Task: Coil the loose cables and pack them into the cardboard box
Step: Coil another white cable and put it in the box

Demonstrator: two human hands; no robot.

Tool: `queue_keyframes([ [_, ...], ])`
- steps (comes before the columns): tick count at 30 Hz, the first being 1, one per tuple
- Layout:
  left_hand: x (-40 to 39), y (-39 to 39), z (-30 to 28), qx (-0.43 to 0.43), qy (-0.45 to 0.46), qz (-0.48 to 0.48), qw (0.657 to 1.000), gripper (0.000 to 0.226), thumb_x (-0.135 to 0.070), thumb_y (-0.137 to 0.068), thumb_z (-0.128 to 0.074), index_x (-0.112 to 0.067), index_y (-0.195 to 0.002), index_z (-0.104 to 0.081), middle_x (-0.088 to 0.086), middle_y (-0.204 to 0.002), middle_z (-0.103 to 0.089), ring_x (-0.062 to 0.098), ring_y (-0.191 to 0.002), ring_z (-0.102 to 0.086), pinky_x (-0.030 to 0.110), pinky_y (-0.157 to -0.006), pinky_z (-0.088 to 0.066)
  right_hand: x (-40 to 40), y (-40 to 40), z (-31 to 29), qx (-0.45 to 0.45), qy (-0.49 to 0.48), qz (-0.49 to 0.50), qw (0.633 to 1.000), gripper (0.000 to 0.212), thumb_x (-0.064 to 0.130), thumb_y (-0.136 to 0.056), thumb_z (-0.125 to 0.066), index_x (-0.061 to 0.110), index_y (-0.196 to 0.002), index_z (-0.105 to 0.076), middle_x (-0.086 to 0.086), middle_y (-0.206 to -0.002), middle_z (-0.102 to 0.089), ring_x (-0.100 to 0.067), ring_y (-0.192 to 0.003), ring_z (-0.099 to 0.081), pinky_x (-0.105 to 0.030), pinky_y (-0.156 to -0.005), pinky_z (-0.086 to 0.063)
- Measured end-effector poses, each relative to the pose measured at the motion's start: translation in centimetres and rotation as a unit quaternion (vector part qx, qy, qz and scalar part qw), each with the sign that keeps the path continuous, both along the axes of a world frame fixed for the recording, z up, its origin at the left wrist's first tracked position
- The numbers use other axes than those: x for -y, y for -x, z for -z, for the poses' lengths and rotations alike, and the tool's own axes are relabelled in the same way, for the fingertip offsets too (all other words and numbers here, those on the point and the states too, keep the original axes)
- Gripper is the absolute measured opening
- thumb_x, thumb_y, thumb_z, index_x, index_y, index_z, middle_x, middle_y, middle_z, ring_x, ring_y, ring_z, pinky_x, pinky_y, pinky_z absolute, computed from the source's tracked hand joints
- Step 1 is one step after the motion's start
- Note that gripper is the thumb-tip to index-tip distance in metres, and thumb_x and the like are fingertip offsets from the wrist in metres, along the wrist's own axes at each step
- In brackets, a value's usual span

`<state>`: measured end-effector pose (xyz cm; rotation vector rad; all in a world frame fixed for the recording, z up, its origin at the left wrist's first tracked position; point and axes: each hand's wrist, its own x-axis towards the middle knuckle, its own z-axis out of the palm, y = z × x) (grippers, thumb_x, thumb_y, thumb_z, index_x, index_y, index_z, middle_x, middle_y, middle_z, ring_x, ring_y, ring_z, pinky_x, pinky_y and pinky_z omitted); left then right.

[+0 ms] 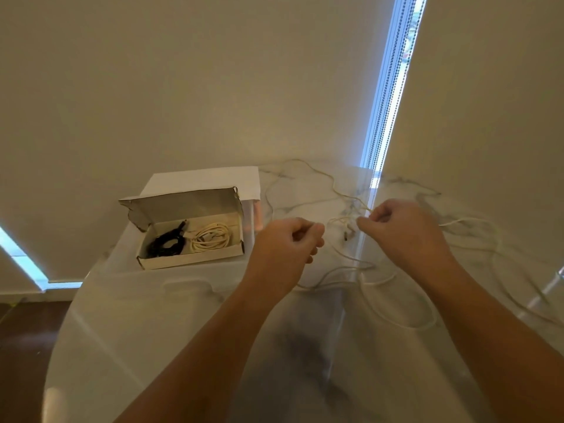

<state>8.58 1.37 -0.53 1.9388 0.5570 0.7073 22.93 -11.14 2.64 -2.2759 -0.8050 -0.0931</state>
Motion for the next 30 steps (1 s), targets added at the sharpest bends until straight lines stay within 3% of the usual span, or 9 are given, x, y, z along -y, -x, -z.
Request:
queue_keyframes([
  [3, 0.2, 0.1, -0.2, 0.013, 0.071, 0.024, 0.997, 0.023, -0.028, -0.098, -0.061, -0.010, -0.106, -0.073, 0.000, -0.085, -0.076, 0.012, -0.079, -0.072, 0.024, -0.074, -0.060, 0.8, 1.2, -1.2, -0.011, -0.065, -0.021, 0.998, 0.015, 0.032, -0.084, -0.071, 0.020, -0.077, -0.066, 0.004, -0.069, -0.065, -0.004, -0.062, -0.057, -0.021, -0.052, -0.034],
  [8, 0.8, 0.2, -0.8, 0.050, 0.174, 0.051, 0.982, 0.033, -0.036, -0.099, -0.056, -0.009, -0.108, -0.074, 0.004, -0.093, -0.078, 0.017, -0.088, -0.073, 0.029, -0.083, -0.060, 0.6, 3.4, -1.9, 0.014, -0.136, -0.079, 0.987, 0.013, 0.035, -0.088, -0.071, 0.023, -0.084, -0.065, 0.008, -0.067, -0.060, 0.003, -0.058, -0.054, -0.006, -0.051, -0.038],
  [13, 0.3, 0.8, -2.2, 0.125, 0.286, 0.064, 0.948, 0.039, -0.039, -0.099, -0.054, -0.007, -0.108, -0.074, 0.013, -0.098, -0.076, 0.024, -0.095, -0.073, 0.033, -0.089, -0.058, 0.4, 5.3, -1.8, 0.072, -0.100, -0.156, 0.980, 0.014, 0.036, -0.086, -0.073, 0.027, -0.085, -0.062, 0.009, -0.068, -0.059, 0.002, -0.064, -0.054, -0.003, -0.059, -0.039],
  [16, -0.3, 1.5, -2.5, 0.129, 0.265, 0.081, 0.952, 0.030, -0.029, -0.099, -0.057, -0.007, -0.109, -0.074, 0.014, -0.099, -0.076, 0.023, -0.094, -0.072, 0.032, -0.086, -0.058, 0.4, 5.4, -1.8, 0.064, -0.076, -0.202, 0.974, 0.018, 0.044, -0.084, -0.072, 0.028, -0.085, -0.064, 0.011, -0.070, -0.060, 0.006, -0.067, -0.054, -0.002, -0.060, -0.038],
  [21, -1.1, 2.1, -3.1, 0.104, 0.241, 0.097, 0.960, 0.028, -0.024, -0.102, -0.053, -0.006, -0.104, -0.075, 0.004, -0.080, -0.065, 0.013, -0.075, -0.061, 0.023, -0.071, -0.052, 0.3, 4.0, -1.6, 0.053, -0.094, -0.175, 0.979, 0.027, 0.045, -0.098, -0.045, 0.027, -0.098, -0.065, 0.013, -0.072, -0.061, 0.008, -0.072, -0.056, -0.001, -0.061, -0.038],
  [23, -1.0, 2.3, -3.4, 0.084, 0.223, 0.119, 0.964, 0.031, -0.026, -0.103, -0.050, -0.006, -0.105, -0.074, 0.003, -0.078, -0.059, 0.013, -0.074, -0.057, 0.022, -0.069, -0.051, 0.1, 3.6, -1.0, 0.056, -0.085, -0.175, 0.979, 0.020, 0.039, -0.100, -0.047, 0.037, -0.115, -0.060, 0.015, -0.077, -0.061, 0.007, -0.074, -0.057, -0.005, -0.056, -0.039],
  [26, -0.4, 2.6, -3.7, 0.047, 0.210, 0.161, 0.963, 0.035, -0.028, -0.104, -0.047, -0.001, -0.109, -0.069, 0.001, -0.076, -0.058, 0.015, -0.074, -0.058, 0.024, -0.070, -0.050, -0.2, 3.4, -0.3, 0.050, -0.071, -0.207, 0.975, 0.033, 0.036, -0.097, -0.057, 0.046, -0.128, -0.053, 0.016, -0.085, -0.061, 0.005, -0.067, -0.059, -0.008, -0.056, -0.040],
  [30, 0.6, 2.6, -3.9, 0.034, 0.227, 0.206, 0.951, 0.035, -0.027, -0.104, -0.047, 0.002, -0.110, -0.065, -0.001, -0.076, -0.055, 0.013, -0.067, -0.055, 0.024, -0.065, -0.049, -0.3, 3.2, -0.1, 0.034, -0.122, -0.219, 0.968, 0.022, 0.021, -0.095, -0.061, 0.036, -0.111, -0.067, 0.012, -0.089, -0.065, 0.004, -0.066, -0.057, -0.009, -0.061, -0.041],
])
